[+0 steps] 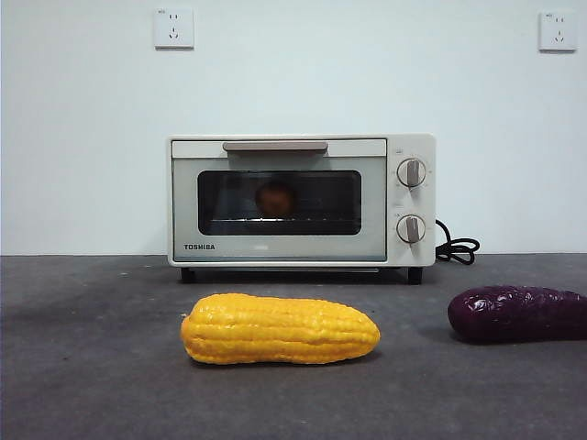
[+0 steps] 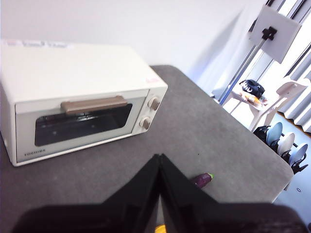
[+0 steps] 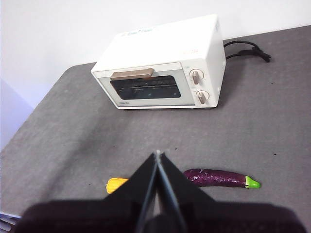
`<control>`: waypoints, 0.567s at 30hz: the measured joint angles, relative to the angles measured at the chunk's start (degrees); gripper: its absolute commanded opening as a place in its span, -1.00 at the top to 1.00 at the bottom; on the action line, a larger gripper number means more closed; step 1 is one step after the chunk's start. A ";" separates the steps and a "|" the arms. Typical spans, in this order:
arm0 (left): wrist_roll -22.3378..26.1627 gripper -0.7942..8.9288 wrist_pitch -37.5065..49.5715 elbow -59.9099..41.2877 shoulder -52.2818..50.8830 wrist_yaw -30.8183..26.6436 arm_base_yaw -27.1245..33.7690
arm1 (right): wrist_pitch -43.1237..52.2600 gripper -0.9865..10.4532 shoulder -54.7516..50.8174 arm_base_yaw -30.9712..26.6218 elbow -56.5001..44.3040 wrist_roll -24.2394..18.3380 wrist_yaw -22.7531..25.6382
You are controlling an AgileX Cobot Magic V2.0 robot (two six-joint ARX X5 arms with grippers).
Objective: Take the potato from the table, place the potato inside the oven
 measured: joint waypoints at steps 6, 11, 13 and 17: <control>0.02 0.85 0.00 0.00 -0.33 0.48 0.00 | 0.00 0.83 0.00 0.00 0.00 0.00 0.22; 0.02 0.85 -0.04 0.00 2.23 0.42 0.00 | 0.00 0.83 0.00 0.00 0.00 0.00 0.85; 1.01 0.85 -0.11 0.00 3.54 -0.09 0.00 | 0.00 0.83 0.00 0.00 0.00 0.00 0.87; 10.47 0.85 -0.85 0.00 4.68 -5.42 0.44 | 0.00 0.83 0.00 0.00 0.00 0.00 0.96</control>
